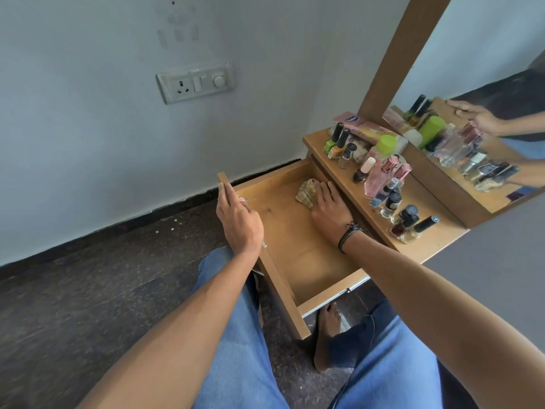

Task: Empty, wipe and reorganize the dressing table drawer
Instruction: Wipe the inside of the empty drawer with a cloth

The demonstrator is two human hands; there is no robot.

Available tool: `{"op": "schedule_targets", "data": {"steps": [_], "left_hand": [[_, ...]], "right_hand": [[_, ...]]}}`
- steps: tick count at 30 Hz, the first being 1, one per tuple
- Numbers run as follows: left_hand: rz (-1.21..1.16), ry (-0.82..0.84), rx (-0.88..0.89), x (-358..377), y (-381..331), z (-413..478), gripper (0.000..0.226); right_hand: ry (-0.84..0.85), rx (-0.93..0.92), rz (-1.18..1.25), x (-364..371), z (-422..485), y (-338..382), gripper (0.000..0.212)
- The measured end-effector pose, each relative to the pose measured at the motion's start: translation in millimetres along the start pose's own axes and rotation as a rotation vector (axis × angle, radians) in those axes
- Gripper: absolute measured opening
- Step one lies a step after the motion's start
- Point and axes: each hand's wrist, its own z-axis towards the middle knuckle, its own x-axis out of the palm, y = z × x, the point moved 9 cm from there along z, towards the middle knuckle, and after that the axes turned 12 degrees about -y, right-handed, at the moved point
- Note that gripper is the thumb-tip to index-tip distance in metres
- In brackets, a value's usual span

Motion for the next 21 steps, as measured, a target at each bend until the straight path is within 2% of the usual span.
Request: {"op": "schedule_targets", "data": {"steps": [3, 6, 13, 17, 21], "left_hand": [[0.0, 0.002, -0.002, 0.2, 0.2, -1.1, 0.052], [0.0, -0.003, 0.008, 0.7, -0.8, -0.7, 0.052], [-0.006, 0.005, 0.003, 3.1, 1.6, -0.5, 0.052], [-0.006, 0.003, 0.001, 3.5, 2.2, 0.3, 0.052], [-0.009, 0.005, 0.0, 3.0, 1.9, -0.1, 0.052]], "right_hand": [[0.103, -0.05, -0.043, 0.1, -18.7, 4.7, 0.051], [0.162, 0.011, -0.001, -10.2, -41.1, 1.9, 0.047], [0.305, 0.139, 0.206, -34.5, -96.4, -9.6, 0.035], [0.433, 0.185, 0.379, -30.8, -96.8, -13.8, 0.035], [0.524, 0.323, 0.502, -32.7, -95.7, -7.3, 0.029]]}}
